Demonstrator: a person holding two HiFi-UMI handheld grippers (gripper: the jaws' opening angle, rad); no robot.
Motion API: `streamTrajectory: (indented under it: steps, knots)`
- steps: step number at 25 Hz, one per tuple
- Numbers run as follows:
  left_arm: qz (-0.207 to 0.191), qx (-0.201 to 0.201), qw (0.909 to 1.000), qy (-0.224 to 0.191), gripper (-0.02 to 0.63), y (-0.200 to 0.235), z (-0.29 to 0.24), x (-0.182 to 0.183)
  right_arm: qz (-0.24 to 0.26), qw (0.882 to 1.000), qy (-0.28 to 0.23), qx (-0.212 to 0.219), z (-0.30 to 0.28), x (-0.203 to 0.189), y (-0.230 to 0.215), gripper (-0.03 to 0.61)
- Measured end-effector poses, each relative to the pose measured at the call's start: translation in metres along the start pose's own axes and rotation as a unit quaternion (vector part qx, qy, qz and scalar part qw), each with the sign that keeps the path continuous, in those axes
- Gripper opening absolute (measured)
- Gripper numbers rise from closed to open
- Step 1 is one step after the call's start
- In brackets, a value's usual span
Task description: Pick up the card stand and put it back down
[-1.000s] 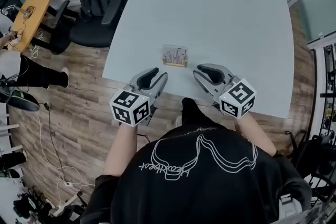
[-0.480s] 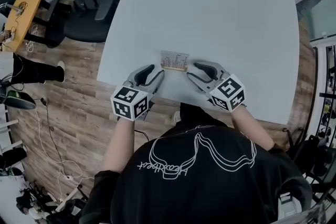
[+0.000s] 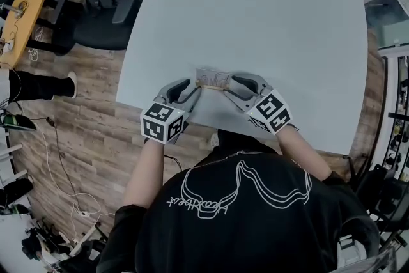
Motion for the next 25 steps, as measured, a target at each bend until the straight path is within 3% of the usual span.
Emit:
streamTrajectory:
  steps: [9,14,25]
  knots:
    - [-0.019,-0.004,0.9996,0.023,0.152,-0.001,-0.013,-0.002,0.017,1.000,0.010,-0.004,-0.009,0.000,-0.001,0.151]
    - [-0.025,0.019,0.9990,0.030,0.064,-0.001,-0.013,-0.002,0.026,0.999,0.017,-0.005,-0.008,0.000,0.000,0.149]
    - [-0.048,0.027,0.9983,0.021,0.064,-0.002,-0.014,0.003,0.031,0.999,0.014,0.002,-0.009,0.002,-0.001,0.146]
Point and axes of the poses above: the fingertips, and each gripper's own axes: z backward along the fingers, y to its left, x out of its top, the point moved 6 cm from there along z, backward along the fingers, and after that the axes turned 14 degrees about z, right-handed, at the moved point
